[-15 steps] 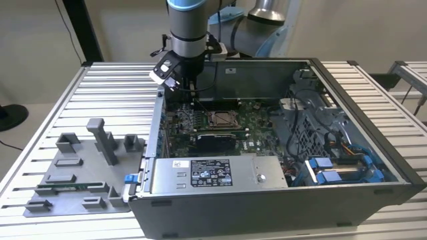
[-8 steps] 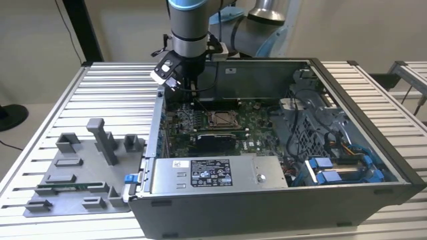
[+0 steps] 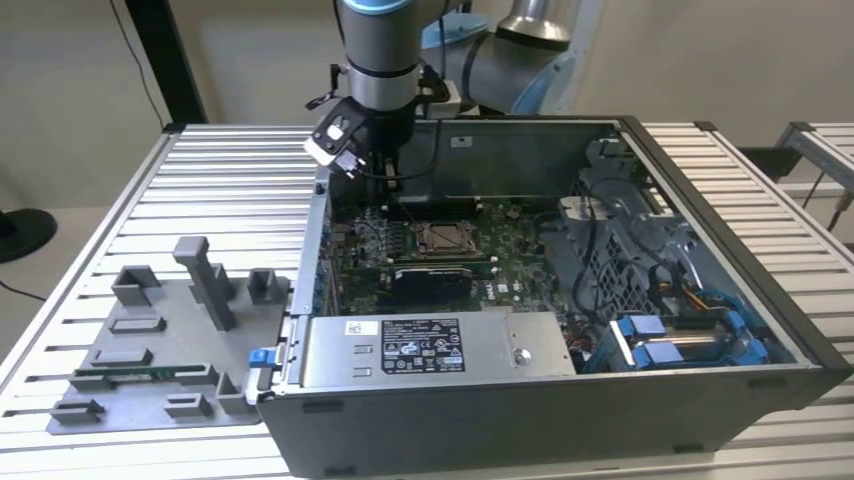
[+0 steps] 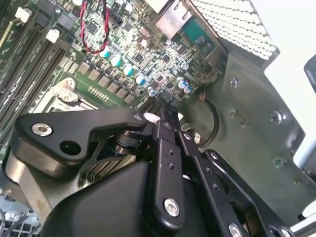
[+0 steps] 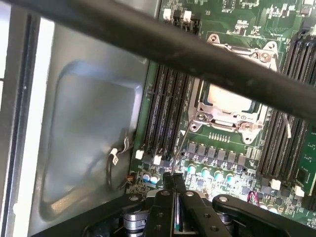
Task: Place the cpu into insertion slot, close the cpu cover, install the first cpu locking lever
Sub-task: 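Install the first cpu locking lever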
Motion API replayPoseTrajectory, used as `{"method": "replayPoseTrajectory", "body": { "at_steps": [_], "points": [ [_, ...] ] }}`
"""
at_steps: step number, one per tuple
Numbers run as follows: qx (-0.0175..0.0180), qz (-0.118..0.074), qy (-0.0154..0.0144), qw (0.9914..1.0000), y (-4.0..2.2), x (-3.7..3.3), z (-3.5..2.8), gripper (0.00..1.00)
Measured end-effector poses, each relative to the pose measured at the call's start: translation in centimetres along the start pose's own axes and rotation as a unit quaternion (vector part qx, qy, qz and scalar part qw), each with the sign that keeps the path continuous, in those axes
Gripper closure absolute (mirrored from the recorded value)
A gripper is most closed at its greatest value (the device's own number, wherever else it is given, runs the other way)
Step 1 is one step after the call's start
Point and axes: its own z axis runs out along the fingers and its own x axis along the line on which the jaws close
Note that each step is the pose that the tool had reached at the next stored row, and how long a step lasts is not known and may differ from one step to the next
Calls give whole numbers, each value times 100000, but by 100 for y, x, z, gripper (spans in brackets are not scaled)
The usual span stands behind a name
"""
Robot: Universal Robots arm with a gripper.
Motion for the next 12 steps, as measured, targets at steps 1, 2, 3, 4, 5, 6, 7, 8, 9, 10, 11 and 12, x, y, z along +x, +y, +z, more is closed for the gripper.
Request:
{"method": "replayPoseTrajectory", "body": {
  "at_steps": [1, 2, 3, 4, 5, 6, 7, 8, 9, 10, 11, 12],
  "points": [
    [-181, -39, -39, 100000, 5, -2, -2, 100],
    [-418, -87, -80, 99999, 12, -4, -3, 100],
    [-704, -145, -132, 99997, 18, -5, -3, 100],
    [-972, -214, -181, 99995, 27, -8, -4, 100],
    [-1225, -267, -232, 99992, 35, -10, -5, 100],
    [-1456, -318, -273, 99989, 46, -15, -6, 100],
    [-1694, -369, -317, 99984, 56, -19, -6, 100],
    [-1963, -427, -366, 99979, 67, -23, -7, 100],
    [-2222, -481, -411, 99973, 78, -27, -8, 100],
    [-2473, -532, -459, 99967, 88, -31, -9, 100],
    [-2723, -587, -501, 99960, 100, -36, -10, 100],
    [-2961, -637, -546, 99953, 112, -41, -11, 100]
  ]
}}
